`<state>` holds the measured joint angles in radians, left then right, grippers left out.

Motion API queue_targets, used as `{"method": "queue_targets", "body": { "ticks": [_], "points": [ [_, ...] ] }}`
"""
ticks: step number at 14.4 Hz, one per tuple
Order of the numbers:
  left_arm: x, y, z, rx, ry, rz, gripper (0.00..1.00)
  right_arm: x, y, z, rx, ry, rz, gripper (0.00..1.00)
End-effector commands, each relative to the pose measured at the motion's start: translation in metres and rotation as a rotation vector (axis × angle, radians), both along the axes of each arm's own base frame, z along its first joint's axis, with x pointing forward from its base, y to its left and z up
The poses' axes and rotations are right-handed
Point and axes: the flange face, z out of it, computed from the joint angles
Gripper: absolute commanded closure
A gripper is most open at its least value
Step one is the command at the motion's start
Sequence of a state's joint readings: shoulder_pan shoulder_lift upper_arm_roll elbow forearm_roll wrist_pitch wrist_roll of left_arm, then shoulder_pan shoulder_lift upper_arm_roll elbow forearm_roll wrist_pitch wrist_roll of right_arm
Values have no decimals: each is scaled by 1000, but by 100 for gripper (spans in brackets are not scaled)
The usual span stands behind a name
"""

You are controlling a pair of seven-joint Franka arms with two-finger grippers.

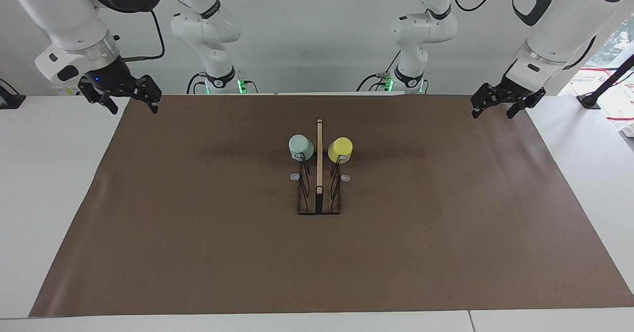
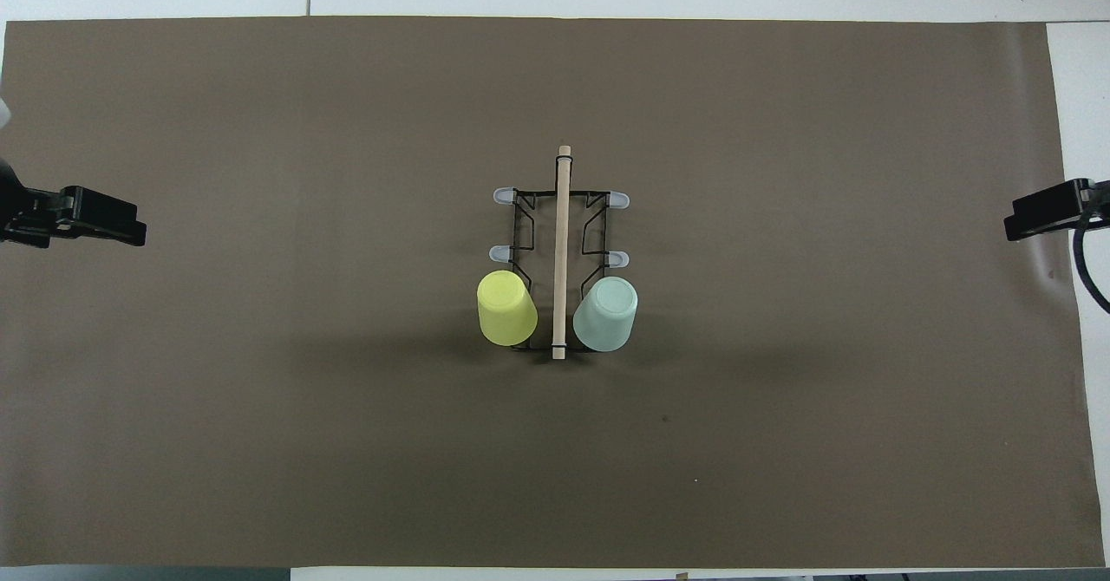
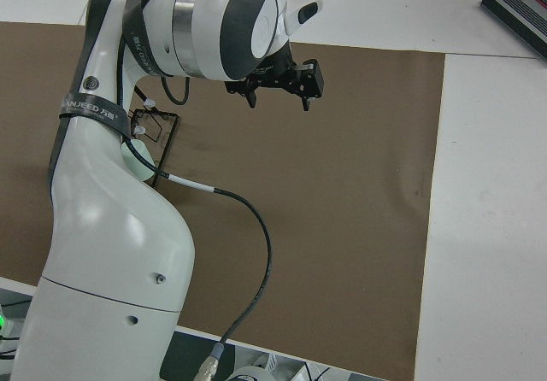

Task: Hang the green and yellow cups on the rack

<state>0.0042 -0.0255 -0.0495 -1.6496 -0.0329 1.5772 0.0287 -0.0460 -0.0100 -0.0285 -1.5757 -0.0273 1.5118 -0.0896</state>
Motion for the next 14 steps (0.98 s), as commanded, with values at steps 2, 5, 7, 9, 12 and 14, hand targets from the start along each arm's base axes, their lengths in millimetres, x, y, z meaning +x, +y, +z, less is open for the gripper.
{"method": "queue_targets", "body": {
  "ticks": [2, 5, 7, 9, 12, 14],
  "points": [
    [1, 1, 0, -3, -9, -8, 0, 2, 0, 7, 5, -11, 12, 0],
    [1, 2, 0, -3, -9, -7, 0, 1, 4, 12, 5, -2, 18, 0],
    [1, 1, 0, -3, -9, -8, 0, 0, 2, 12, 10, 3, 12, 0],
    [1, 1, 0, -3, -9, -8, 0, 0, -3, 11, 16, 2, 3, 0],
    [1, 2, 0, -3, -9, -7, 0, -1, 3, 11, 15, 16, 13, 0],
    [1, 1, 0, -3, -9, -8, 0, -1, 4, 11, 17, 17, 15, 0]
  ]
}}
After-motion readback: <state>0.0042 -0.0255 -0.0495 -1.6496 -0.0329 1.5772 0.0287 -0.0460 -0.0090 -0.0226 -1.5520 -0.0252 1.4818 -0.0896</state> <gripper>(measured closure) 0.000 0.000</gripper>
